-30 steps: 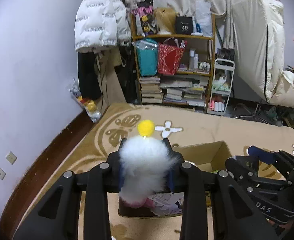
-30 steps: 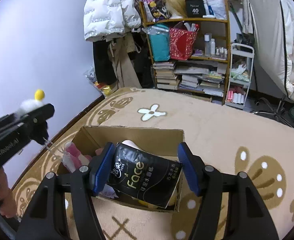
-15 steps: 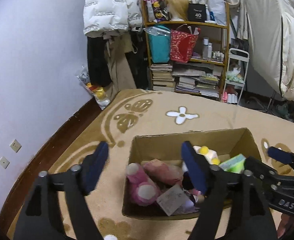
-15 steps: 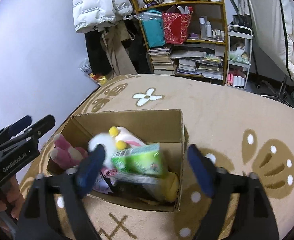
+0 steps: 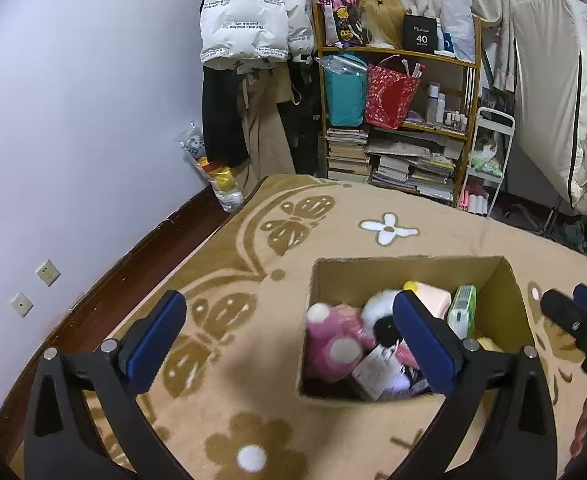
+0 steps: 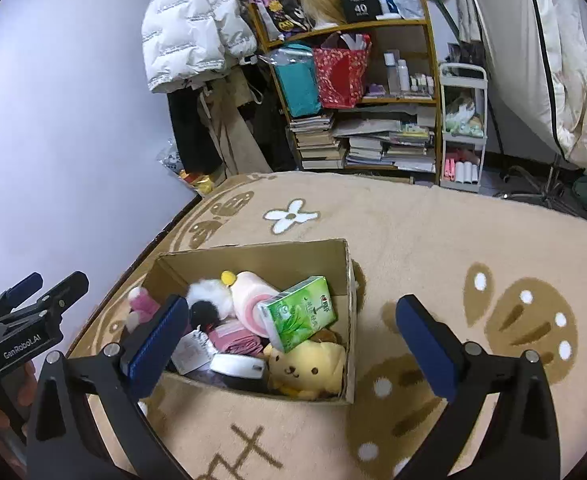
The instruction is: Organize soft objects
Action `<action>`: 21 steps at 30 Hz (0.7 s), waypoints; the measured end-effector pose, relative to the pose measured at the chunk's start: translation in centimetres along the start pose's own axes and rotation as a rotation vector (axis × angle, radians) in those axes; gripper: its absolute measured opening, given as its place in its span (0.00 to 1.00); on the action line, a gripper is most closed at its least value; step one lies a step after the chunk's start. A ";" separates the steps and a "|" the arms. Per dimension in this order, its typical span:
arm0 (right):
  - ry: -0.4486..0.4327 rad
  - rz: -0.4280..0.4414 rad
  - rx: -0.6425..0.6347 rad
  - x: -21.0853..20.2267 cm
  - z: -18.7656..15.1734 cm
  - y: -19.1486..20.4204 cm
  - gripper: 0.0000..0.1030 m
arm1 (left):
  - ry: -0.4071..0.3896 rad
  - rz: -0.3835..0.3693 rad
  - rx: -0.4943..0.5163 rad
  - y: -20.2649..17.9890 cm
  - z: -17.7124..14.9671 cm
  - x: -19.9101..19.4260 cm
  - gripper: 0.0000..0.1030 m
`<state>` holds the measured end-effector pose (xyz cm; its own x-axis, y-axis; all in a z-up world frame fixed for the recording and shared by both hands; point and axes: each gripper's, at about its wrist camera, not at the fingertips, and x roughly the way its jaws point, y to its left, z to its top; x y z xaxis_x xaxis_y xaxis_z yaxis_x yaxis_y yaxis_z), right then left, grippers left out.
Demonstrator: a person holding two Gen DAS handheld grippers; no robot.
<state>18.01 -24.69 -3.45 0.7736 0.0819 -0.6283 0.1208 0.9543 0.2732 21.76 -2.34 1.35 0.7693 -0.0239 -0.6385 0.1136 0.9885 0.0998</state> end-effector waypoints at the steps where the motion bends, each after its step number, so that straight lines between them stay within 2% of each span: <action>1: -0.006 -0.001 -0.011 -0.5 -0.1 0.3 1.00 | -0.001 0.007 -0.001 0.2 -0.1 -0.4 0.99; 6: -0.019 0.001 -0.042 -3.1 -0.4 1.6 1.00 | -0.018 0.019 0.017 1.0 -1.0 -3.3 0.99; 13: -0.083 0.020 -0.075 -8.2 -1.3 3.3 1.00 | -0.058 0.027 0.025 1.8 -2.2 -8.5 0.99; 21: -0.198 0.028 -0.098 -14.1 -3.0 4.1 1.00 | -0.162 0.014 0.011 2.4 -4.3 -14.9 0.99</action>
<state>5.80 -21.04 4.36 0.8842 0.0600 -0.4632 0.0441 0.9766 0.2107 7.81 1.08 7.83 0.8622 -0.0351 -0.5054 0.1086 0.9872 0.1166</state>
